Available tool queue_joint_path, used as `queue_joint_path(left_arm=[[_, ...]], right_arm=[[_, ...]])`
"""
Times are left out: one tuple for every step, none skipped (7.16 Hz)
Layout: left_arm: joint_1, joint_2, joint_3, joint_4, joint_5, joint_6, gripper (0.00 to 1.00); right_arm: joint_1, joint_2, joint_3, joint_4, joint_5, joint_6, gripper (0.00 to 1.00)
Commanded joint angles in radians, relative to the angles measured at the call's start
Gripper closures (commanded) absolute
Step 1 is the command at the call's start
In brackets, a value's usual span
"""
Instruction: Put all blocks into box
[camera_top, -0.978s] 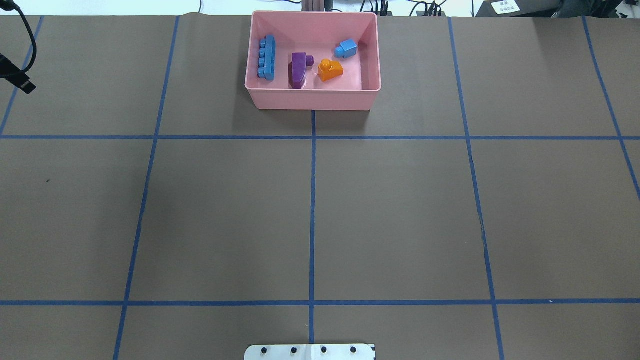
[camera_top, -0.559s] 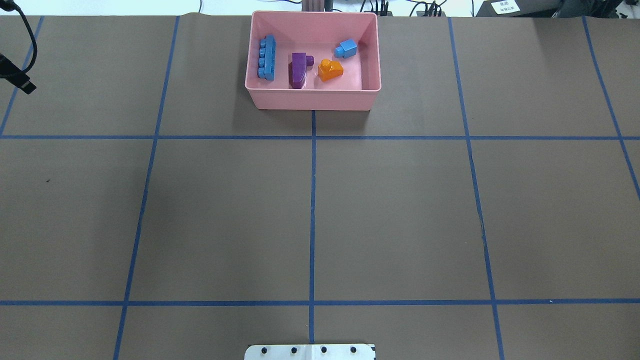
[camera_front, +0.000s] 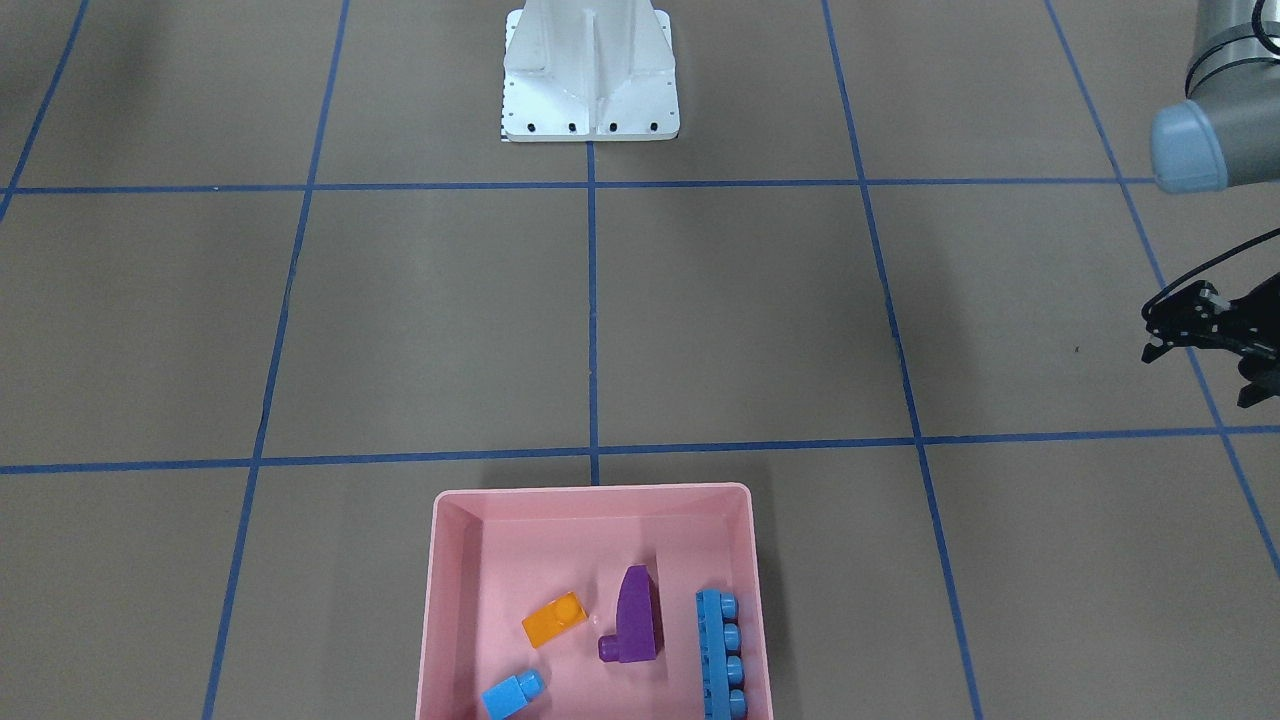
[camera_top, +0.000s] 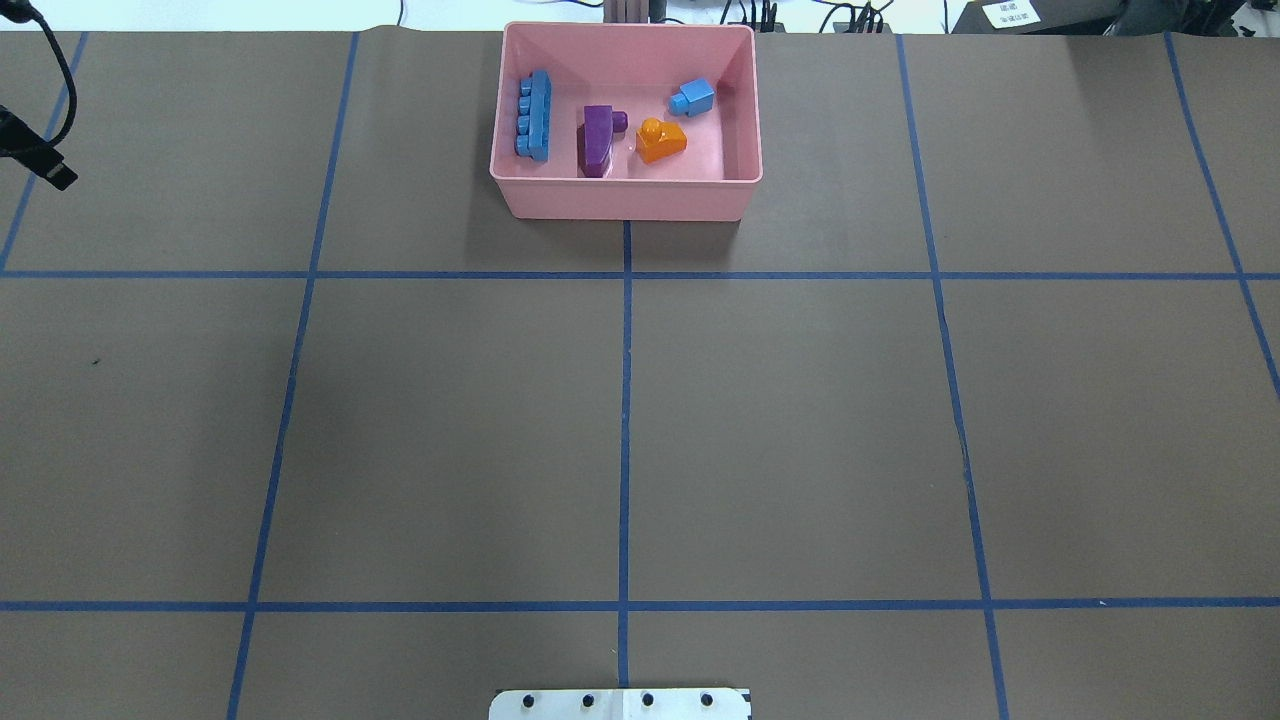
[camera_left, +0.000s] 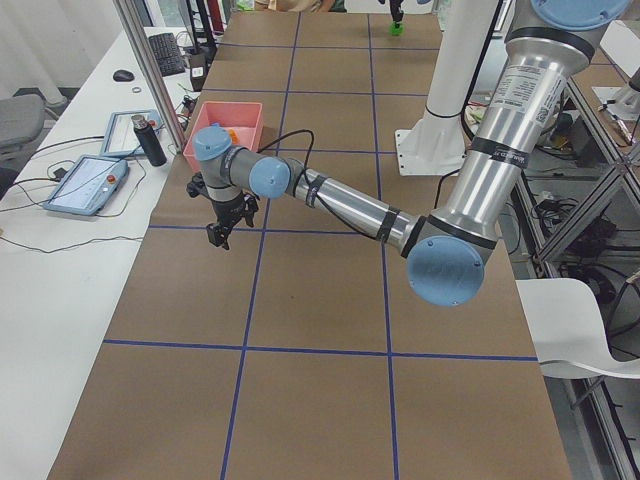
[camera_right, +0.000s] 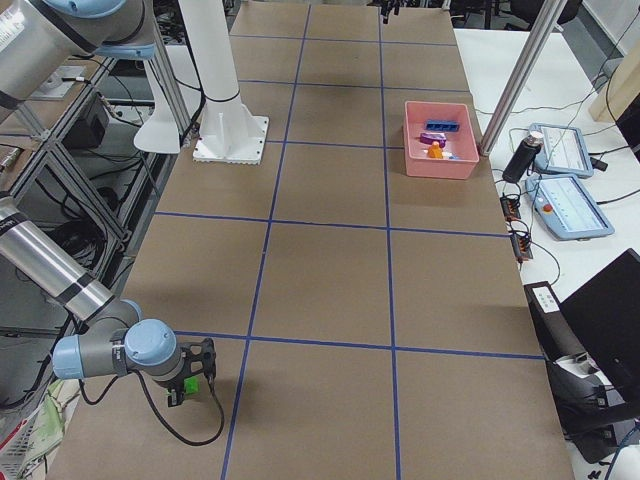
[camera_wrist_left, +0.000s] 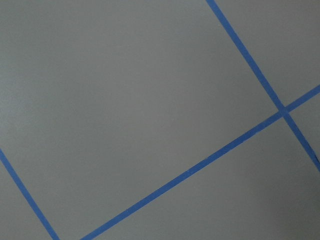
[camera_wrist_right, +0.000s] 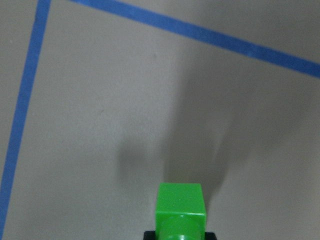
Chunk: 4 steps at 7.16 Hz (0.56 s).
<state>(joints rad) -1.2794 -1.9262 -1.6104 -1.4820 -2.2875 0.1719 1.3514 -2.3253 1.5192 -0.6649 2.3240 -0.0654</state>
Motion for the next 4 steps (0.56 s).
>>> queue_joint_path(left_arm=[[0.002, -0.008, -0.002, -0.004, -0.003, -0.046, 0.00], [0.002, -0.011, -0.003, -0.009, -0.003, -0.076, 0.00], [0.005, -0.013, -0.002, -0.009, -0.004, -0.078, 0.00], [0.005, -0.019, -0.002, -0.009, -0.004, -0.080, 0.00]], right_arm=[[0.119, 0.125, 0.056, -0.104, 0.003, 0.013, 1.00], [0.144, 0.226, 0.088, -0.239, 0.006, 0.013, 1.00], [0.147, 0.335, 0.119, -0.377, 0.014, 0.016, 1.00], [0.147, 0.444, 0.131, -0.492, 0.038, 0.044, 1.00]])
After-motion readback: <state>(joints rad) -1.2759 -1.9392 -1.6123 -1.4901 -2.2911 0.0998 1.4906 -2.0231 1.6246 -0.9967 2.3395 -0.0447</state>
